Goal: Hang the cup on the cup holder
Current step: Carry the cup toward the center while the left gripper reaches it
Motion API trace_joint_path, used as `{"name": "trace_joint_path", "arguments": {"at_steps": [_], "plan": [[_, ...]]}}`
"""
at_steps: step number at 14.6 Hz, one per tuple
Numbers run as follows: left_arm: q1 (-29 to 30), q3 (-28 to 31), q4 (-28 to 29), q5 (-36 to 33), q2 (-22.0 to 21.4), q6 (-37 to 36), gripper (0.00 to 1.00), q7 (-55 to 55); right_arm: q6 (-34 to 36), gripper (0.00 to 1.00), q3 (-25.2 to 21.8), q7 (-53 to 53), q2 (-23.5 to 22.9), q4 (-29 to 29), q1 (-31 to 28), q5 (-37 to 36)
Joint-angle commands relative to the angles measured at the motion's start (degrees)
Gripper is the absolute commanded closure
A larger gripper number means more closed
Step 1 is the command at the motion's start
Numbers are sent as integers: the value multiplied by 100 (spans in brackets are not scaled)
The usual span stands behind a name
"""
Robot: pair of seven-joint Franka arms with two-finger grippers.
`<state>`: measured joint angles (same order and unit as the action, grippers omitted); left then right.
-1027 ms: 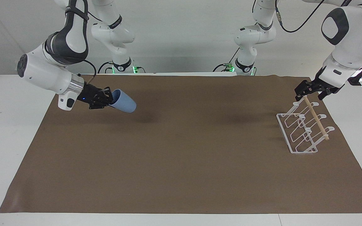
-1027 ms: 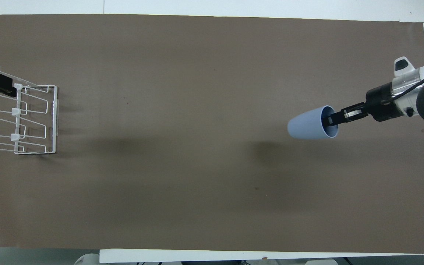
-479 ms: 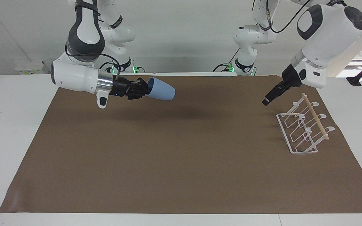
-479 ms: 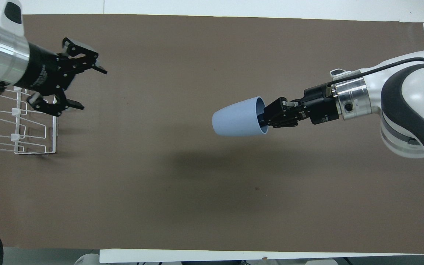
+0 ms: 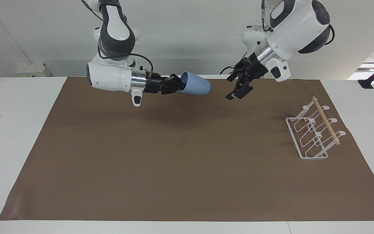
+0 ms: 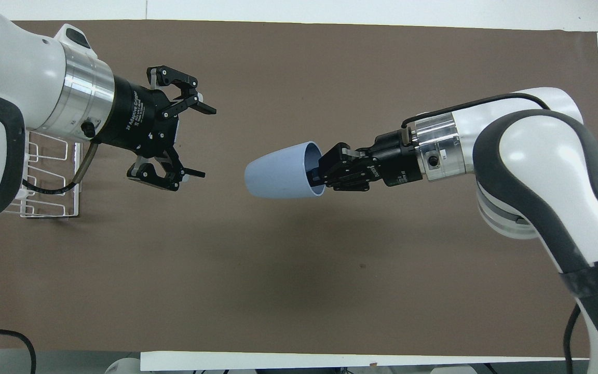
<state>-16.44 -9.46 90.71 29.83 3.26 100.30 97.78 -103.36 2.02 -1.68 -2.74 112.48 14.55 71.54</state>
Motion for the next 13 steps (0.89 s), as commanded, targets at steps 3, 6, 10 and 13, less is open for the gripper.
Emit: {"name": "trace_joint_path", "arguments": {"at_steps": [3, 6, 10, 13], "plan": [[-377, 84, 456, 111, -237, 148, 1, 584, -227, 100, -8, 115, 151, 195, 162, 378], [-553, 84, 640, 111, -334, 209, 1, 856, -246, 100, -8, 124, 151, 186, 171, 465], [-782, 84, 886, 111, -475, 253, 2, 1024, -272, 100, -8, 159, 151, 186, 171, 466], [-791, 84, 913, 84, -484, 341, 46, 1452, -272, 100, -8, 176, 151, 186, 171, 466]]}}
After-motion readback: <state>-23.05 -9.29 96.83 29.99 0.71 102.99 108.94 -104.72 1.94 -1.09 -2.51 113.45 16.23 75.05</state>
